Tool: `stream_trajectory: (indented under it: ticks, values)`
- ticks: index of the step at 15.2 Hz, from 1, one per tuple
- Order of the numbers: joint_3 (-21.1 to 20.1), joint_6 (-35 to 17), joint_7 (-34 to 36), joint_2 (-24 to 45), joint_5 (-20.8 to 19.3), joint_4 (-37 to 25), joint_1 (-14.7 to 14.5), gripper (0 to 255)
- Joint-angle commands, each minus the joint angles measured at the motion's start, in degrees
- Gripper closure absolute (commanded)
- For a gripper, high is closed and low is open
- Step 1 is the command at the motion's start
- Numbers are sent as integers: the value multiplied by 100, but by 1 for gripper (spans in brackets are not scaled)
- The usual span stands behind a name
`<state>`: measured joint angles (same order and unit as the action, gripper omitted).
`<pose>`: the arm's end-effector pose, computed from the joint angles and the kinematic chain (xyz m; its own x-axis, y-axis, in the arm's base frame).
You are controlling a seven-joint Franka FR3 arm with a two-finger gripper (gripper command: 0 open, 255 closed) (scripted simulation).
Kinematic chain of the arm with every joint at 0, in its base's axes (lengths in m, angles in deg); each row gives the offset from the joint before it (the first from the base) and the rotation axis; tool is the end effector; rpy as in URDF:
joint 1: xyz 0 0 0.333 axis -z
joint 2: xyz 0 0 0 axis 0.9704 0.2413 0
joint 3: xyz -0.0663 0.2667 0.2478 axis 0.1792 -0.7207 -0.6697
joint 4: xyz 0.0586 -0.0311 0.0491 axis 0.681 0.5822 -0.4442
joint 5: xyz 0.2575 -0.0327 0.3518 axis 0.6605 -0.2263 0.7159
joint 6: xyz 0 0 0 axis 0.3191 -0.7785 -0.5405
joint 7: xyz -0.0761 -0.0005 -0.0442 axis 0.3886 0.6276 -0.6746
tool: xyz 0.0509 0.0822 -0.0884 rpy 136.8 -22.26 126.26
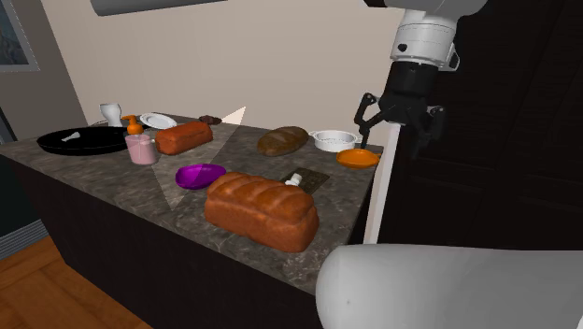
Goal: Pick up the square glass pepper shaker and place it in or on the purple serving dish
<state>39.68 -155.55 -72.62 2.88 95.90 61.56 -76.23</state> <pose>0.3006 -0.0034 0.5562 0.9891 -0.0427 -0.1406 -0.0625 -0.9882 -0.1397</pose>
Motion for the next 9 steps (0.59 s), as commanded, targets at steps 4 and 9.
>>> stream_trajectory:
  ticks: [4,9]
  values:
    - [-376,-482,415,279,213,115,-99,0]
    - [-986,-1297,1094,941,478,128,-239,0]
